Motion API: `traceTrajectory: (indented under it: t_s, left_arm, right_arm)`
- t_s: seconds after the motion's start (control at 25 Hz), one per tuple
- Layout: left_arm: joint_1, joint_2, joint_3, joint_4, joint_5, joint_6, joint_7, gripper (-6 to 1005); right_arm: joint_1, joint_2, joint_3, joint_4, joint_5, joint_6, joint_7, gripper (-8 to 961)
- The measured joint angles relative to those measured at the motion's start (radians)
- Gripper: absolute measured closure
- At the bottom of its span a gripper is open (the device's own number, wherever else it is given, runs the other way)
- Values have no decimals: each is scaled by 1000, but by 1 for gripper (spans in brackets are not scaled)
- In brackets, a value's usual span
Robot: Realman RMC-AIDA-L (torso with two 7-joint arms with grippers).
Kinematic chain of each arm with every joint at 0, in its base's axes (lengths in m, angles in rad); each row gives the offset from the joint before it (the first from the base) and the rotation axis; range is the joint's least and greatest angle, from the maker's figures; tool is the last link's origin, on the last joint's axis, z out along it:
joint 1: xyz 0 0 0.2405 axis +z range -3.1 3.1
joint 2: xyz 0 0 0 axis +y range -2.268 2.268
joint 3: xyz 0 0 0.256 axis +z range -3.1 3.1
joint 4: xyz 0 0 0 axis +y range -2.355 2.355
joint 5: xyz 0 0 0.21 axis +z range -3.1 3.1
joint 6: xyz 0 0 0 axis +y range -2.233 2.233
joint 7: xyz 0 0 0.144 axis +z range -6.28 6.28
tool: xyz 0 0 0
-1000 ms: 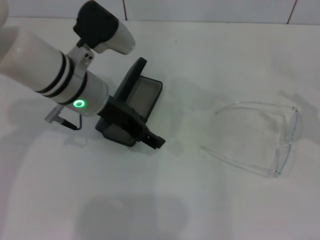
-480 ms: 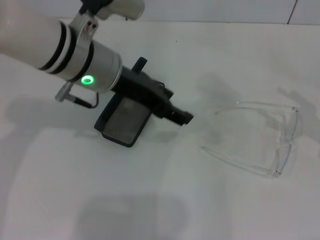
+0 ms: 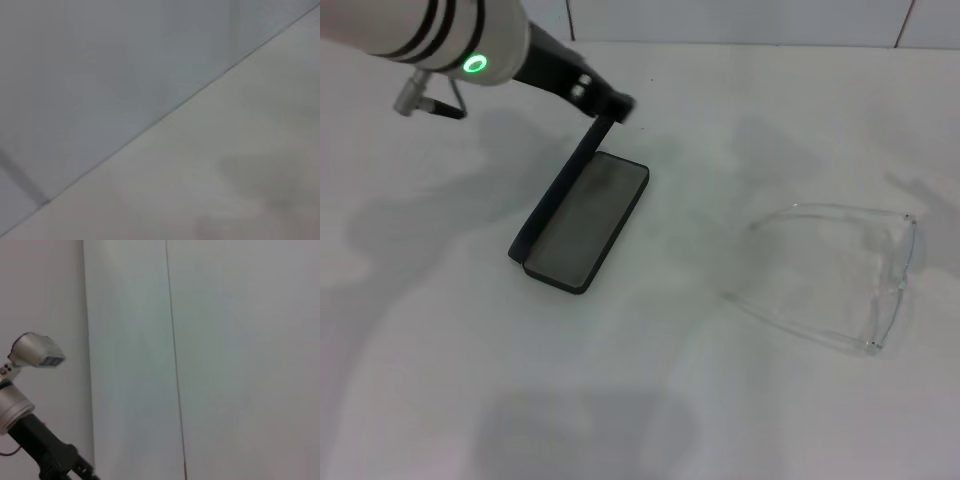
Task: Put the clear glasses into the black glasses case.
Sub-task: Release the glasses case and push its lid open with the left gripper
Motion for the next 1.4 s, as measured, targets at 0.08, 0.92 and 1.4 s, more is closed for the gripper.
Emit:
traceTrajectory:
  t_s: [0.08, 0.92, 1.4]
  left_arm:
    - [-2, 0, 61, 9, 112, -1, -73, 243]
    - [-149, -4, 120, -414, 165, -89, -156, 244]
    - [-179, -1, 120, -474, 167, -85, -148, 400]
  right_arm:
    - [-1, -2, 0, 0, 5, 4, 0, 98]
    - [6, 0, -1, 30, 6, 41, -50, 98]
    - [7, -6, 0, 37, 6, 43, -52, 98]
